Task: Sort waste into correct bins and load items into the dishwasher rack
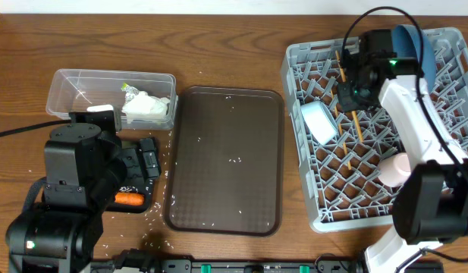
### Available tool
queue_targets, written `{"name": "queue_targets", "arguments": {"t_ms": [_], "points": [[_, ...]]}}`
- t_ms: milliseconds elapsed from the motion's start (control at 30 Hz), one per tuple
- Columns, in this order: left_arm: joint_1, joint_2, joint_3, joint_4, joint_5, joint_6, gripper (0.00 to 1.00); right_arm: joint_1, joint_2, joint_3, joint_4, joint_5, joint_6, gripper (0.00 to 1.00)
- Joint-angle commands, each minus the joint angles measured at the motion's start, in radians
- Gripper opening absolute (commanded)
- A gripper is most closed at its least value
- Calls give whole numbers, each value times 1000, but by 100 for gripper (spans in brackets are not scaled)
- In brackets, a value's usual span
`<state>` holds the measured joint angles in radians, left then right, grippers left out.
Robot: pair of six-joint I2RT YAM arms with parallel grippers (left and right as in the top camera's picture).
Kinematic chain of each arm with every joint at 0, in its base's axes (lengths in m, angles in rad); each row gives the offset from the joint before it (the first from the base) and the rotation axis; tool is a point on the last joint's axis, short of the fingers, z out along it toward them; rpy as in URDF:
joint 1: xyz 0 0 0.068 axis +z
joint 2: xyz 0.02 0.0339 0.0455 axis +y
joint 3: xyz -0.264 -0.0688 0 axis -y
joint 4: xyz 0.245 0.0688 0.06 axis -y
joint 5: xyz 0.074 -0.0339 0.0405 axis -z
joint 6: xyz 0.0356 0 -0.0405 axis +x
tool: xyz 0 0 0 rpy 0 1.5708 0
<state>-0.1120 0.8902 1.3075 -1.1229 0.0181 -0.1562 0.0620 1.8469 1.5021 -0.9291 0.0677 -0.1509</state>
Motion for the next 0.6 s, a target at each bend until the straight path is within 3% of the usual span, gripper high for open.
{"name": "queue_targets", "arguments": {"t_ms": [0,100,333,367,400,567], "points": [[7,-2,6,-3,-15,10,98,10,-7,5,-3,5,50,32],[7,-2,6,-3,-15,10,98,15,-63,21,-33,-56,50,38],[7,-2,6,-3,-15,10,98,93,-322,22,-81,-294,95,64],[7,-2,6,-3,-15,10,98,117,-369,22,-87,-304,109,89],[7,-2,6,-3,-15,10,98,138,-403,22,-92,-304,113,99],[7,-2,6,-3,-15,10,98,254,-552,22,-104,-312,113,99]]}}
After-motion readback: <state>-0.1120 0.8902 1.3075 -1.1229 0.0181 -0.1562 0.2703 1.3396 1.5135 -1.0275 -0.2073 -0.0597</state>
